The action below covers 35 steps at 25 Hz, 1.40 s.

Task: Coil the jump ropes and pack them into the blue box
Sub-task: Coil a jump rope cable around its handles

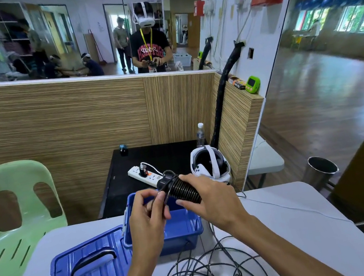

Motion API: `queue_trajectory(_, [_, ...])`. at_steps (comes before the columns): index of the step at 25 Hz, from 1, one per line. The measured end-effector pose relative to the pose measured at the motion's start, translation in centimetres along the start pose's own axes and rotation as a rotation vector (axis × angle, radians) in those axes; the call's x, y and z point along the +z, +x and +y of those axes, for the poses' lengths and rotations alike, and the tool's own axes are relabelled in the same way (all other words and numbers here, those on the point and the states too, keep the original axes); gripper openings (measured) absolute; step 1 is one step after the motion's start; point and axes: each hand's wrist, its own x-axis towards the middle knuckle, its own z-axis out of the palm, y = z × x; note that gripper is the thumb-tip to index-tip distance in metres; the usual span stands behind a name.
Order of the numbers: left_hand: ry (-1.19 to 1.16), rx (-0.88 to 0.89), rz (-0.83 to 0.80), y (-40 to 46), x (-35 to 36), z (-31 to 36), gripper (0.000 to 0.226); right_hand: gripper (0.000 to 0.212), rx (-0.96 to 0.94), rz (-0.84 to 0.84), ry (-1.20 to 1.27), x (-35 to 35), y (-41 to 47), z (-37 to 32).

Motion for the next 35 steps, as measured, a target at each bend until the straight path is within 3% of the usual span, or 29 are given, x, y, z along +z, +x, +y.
queue_trajectory(4, [0.103, 0.145, -0.012, 0.6, -0.3, -0.3, 0.021, 0.049, 0.072, -0.027, 0.201, -0.9, 0.3, -0.6])
queue_trajectory(8, [0.182, 0.179, 0.083, 1.3, -0.3, -0.9, 0.011, 0.046, 0.107, -0.068, 0.367, -1.0, 0.6, -0.3])
queue_trajectory(10, [-0.001, 0.055, 0.06, 1.4, 0.2, -1.4, 0.003, 0.044, 0.12, -0.082, 0.421, -1.3, 1.0, -0.2])
queue_trajectory(13, [-0.275, -0.149, -0.028, 2.1, 1.2, -1.3, 0.015, 0.04, 0.146, -0.077, 0.535, -1.9, 1.7, -0.3])
queue_trajectory(16, [-0.424, -0.195, -0.098, 3.0, 2.0, -0.6, 0.013, 0.035, 0.224, -0.092, 0.714, -2.6, 1.8, -0.3])
queue_trajectory(19, [-0.477, -0.213, -0.108, 3.5, 2.7, -0.2, 0.015, 0.051, 0.316, -0.149, 0.842, -3.1, 1.8, 0.0])
queue_trajectory(21, [-0.461, -0.247, -0.069, 3.5, 3.2, -0.3, 0.015, 0.063, 0.297, -0.126, 0.661, -3.2, 2.0, 0.3])
queue_trajectory(24, [-0.405, -0.3, 0.037, 3.5, 3.9, -0.3, 0.016, 0.067, 0.147, 0.014, -0.04, -1.9, 1.6, -0.3])
queue_trajectory(26, [-0.349, -0.332, 0.103, 3.7, 4.3, 0.0, 0.016, 0.075, 0.038, 0.159, -0.35, -0.5, 0.5, -1.5])
queue_trajectory(29, [-0.232, -0.348, 0.157, 4.1, 4.0, 0.2, 0.015, 0.09, -0.002, 0.191, -0.441, 0.9, -0.2, -2.0])
queue_trajectory(35, [0.027, -0.318, 0.133, 4.6, 2.6, -0.1, 0.015, 0.118, -0.019, 0.067, -0.541, 1.6, -0.3, -1.4])
